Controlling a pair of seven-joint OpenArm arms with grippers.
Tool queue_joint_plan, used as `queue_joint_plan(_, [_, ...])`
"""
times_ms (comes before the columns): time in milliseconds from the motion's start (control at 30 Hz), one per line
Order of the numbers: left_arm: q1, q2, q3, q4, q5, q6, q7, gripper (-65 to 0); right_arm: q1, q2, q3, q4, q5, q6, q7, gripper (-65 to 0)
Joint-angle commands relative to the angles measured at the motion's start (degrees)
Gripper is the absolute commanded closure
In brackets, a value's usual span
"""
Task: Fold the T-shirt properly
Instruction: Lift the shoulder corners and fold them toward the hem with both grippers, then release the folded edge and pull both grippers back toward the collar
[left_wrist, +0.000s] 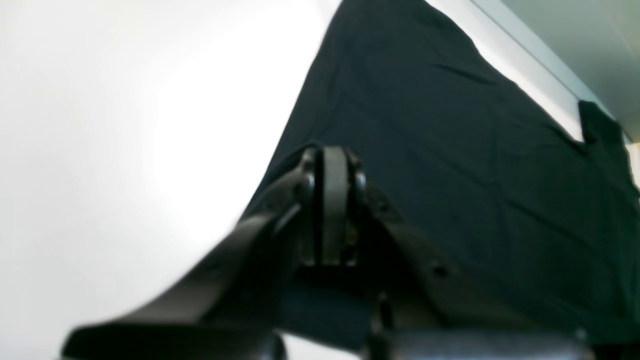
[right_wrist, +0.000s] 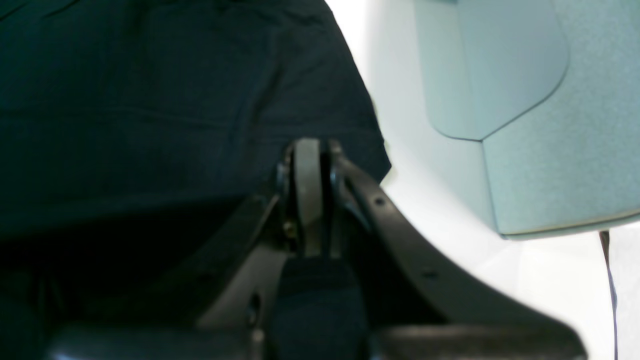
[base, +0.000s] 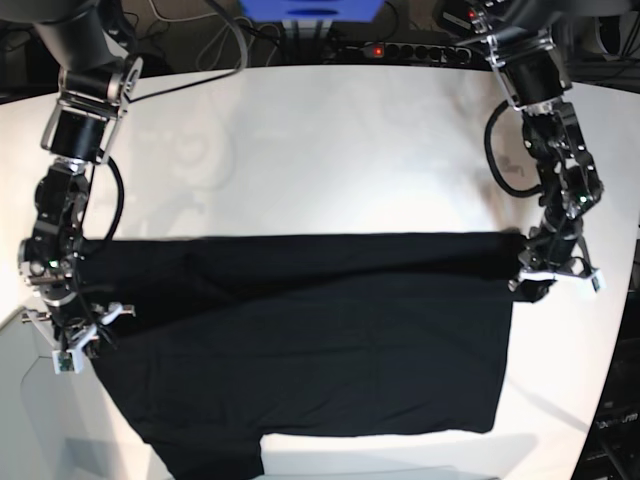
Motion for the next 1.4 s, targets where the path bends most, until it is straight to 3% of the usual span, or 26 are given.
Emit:
queue_joint_plan(0, [-1.52, -0.91, -0.34, 1.0, -0.54, -0.02, -1.58, 0.0, 1.53, 0.82, 0.01, 0.98, 0.27, -0.45, 1.82, 0.0])
queue_joint_plan(167, [-3.8, -0.91, -0.34, -0.14, -0.45, -0.02, -1.23, 0.0, 1.53, 0.82, -3.07, 0.98, 0.19, -0.45, 1.29, 0.0])
queue_joint_plan(233, [-5.12, -1.26, -0.34, -1.81, -0.45, 0.07, -1.05, -2.2, 1.44, 0.82, -3.42, 0.98, 0.19, -0.45, 1.21, -5.1])
queue_joint_plan(400, [-5.21, -2.05, -0.34, -3.66, -0.45, 0.07, -1.05, -24.0, 1.18, 0.82, -3.33, 1.07, 0.19, -0.45, 1.21, -24.4])
queue_joint_plan(500, [-4.77, -1.96, -0.78, -3.31, -0.54, -0.11, -1.23, -32.3, 1.0, 0.82, -2.89, 1.42, 0.19, -0.45, 1.47, -31.2])
queue_joint_plan(833, [4.81, -0.99, -0.87, -1.29, -1.15, -0.28, -1.67, -32.7, -7.52, 0.82, -2.8, 10.38, 0.19, -0.45, 1.56, -31.9])
queue_joint_plan(1000, [4.72, -0.11, -0.96, -6.47, -1.15, -0.37, -1.76, -32.7, -11.13, 1.0, -2.54, 11.97, 0.19, -0.45, 1.73, -32.2])
queue_joint_plan(1267, [1.82, -0.03, -0.34, -11.13, -0.63, -0.37, -1.58, -32.4, -12.45, 1.61, 5.55, 11.53, 0.19, -0.45, 1.73, -32.2])
queue_joint_plan(1367, [1.82, -0.03, -0.34, -11.22, -0.54, -0.37, -1.58, -24.2, -12.54, 2.49, 9.68, 10.3, 0.19, -0.36, 1.73, -32.3])
